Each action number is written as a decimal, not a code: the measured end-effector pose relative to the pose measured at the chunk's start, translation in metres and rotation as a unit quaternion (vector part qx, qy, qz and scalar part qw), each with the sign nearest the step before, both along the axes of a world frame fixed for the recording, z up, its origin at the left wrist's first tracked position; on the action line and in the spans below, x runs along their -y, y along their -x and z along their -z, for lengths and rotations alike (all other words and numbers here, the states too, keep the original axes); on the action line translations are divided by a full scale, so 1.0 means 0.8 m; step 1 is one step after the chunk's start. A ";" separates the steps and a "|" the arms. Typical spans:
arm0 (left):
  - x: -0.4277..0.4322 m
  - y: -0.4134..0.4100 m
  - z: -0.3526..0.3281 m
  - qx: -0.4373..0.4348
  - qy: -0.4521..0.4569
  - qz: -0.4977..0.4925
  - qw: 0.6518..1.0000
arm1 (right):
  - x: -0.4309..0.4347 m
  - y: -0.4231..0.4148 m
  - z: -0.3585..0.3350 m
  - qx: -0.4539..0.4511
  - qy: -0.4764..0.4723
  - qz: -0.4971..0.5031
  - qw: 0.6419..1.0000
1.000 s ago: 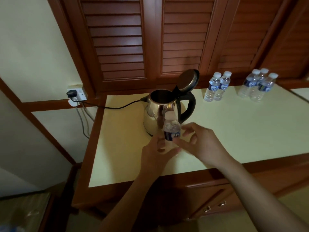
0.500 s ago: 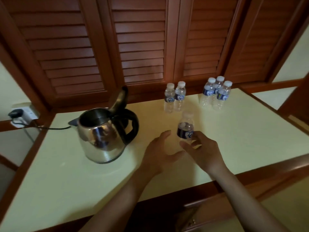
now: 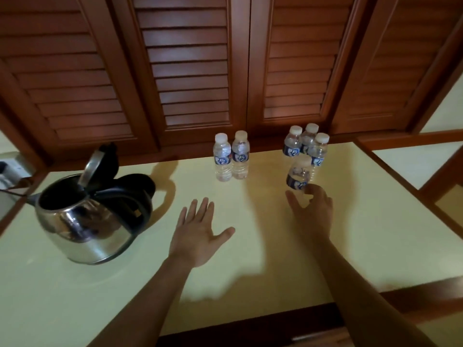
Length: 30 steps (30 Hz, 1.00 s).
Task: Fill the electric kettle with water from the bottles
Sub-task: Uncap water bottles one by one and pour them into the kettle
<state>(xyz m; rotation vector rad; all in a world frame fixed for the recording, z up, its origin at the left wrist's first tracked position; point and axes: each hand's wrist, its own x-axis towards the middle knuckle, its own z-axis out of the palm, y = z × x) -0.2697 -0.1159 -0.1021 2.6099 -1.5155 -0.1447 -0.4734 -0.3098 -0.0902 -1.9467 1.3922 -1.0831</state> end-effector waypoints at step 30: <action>0.000 0.003 -0.008 -0.016 0.004 -0.016 1.000 | 0.082 -0.049 0.009 -0.025 0.029 0.063 0.997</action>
